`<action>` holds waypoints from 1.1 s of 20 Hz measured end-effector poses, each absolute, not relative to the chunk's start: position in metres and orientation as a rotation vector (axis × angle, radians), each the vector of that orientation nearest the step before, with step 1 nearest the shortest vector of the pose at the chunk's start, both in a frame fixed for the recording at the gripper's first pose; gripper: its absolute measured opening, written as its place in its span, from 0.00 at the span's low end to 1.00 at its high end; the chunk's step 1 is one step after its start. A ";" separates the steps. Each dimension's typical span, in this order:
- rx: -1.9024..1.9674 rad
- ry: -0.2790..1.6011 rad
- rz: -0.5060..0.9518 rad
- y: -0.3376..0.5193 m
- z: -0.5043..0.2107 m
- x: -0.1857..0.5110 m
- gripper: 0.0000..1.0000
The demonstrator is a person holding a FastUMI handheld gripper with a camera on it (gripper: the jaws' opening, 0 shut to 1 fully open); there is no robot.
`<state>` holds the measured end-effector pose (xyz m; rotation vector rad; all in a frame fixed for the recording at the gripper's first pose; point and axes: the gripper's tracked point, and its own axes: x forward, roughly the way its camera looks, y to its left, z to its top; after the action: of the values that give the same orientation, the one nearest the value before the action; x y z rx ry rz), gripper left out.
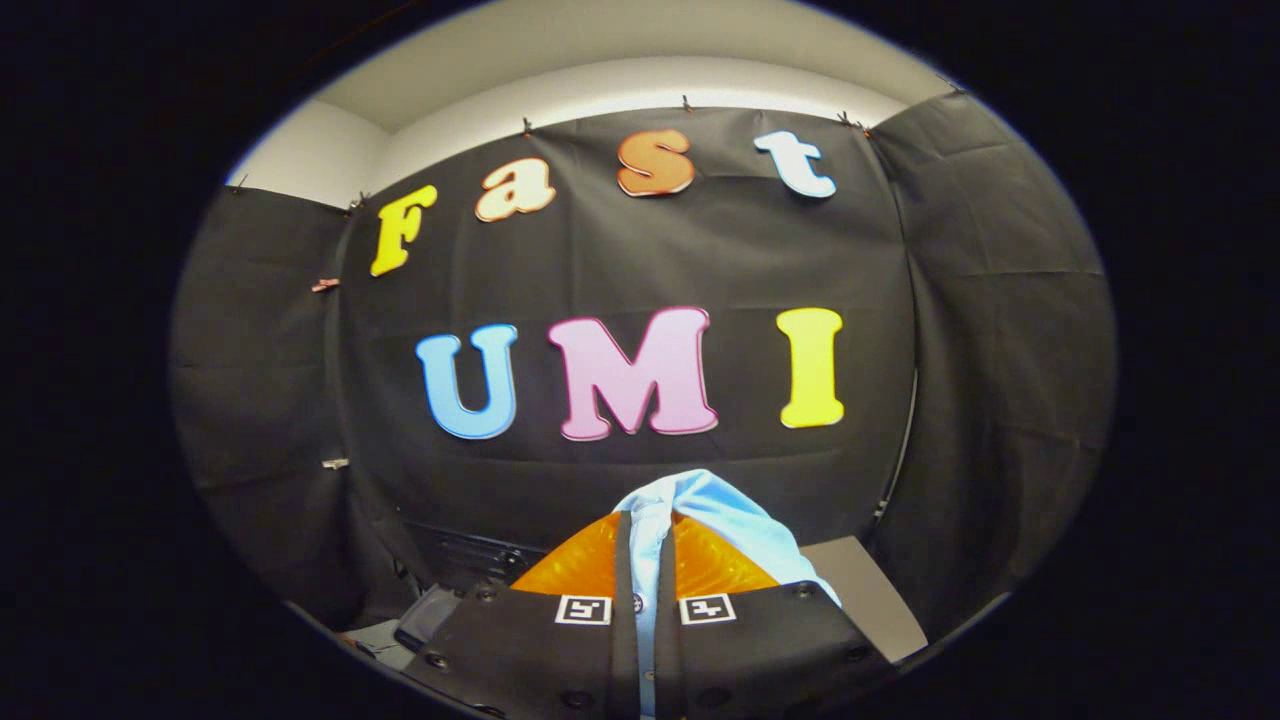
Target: Put the clothes into the washing machine and then close the washing machine lid.
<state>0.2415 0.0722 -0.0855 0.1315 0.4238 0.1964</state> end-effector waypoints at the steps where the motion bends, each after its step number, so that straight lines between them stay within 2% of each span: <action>1: 0.137 0.407 0.227 0.088 -0.078 0.241 0.10; 11: 0.206 0.368 0.524 0.251 -0.077 0.238 0.10; 16: 0.231 0.393 0.637 0.312 -0.112 0.241 0.10; 22: 0.296 0.434 0.704 0.356 -0.166 0.254 0.10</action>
<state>0.2544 0.3562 -0.1659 0.2964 0.4335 0.7036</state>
